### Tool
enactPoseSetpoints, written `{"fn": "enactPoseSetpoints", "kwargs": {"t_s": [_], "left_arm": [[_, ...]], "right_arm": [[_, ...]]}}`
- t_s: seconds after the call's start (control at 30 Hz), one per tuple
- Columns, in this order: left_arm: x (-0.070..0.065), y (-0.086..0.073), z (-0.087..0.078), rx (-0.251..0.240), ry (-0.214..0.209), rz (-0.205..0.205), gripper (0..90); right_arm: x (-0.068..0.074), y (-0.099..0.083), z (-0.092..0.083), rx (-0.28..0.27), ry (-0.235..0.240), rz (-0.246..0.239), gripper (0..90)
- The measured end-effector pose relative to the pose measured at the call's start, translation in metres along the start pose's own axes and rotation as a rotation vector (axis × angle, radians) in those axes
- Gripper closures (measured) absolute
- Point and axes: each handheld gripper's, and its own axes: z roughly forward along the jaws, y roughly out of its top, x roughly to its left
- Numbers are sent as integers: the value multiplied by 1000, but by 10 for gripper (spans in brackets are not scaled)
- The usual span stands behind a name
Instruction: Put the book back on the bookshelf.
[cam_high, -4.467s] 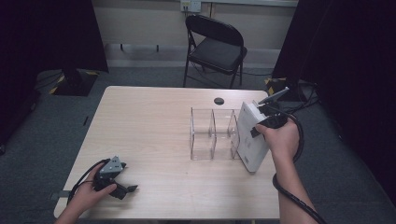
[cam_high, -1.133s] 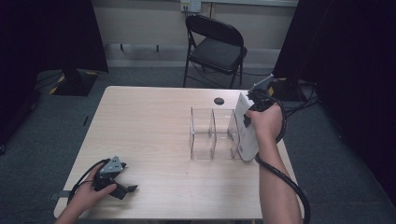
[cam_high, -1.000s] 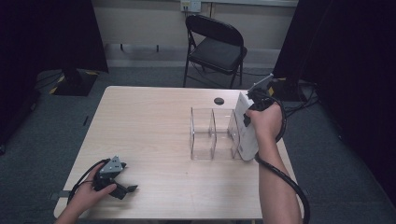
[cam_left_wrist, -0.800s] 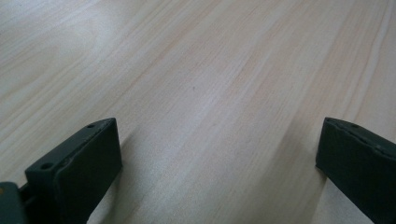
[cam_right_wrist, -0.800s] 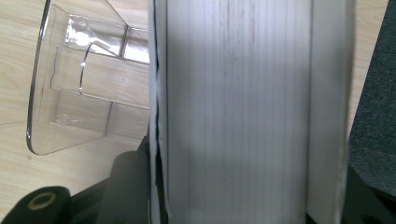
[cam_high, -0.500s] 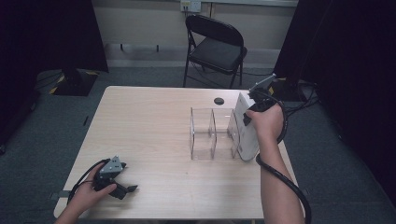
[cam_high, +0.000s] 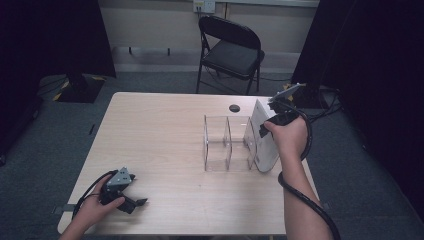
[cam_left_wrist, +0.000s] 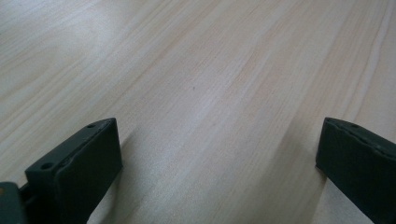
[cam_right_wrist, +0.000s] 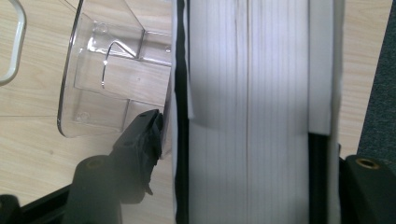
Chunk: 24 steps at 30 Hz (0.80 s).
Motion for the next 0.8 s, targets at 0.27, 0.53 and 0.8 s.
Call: {"fn": "enactPoseSetpoints", "kwargs": {"t_s": [0.27, 0.53, 0.8], "left_arm": [[0, 0, 0, 3, 1, 3, 0], [0, 0, -1, 4, 4, 2, 0], [-1, 0, -1, 3, 3, -2, 0]], "right_arm": [[1, -8, 0, -12, 1, 4, 291], [-1, -17, -2, -15, 6, 2, 267], [-1, -28, -2, -22, -9, -3, 230]]}}
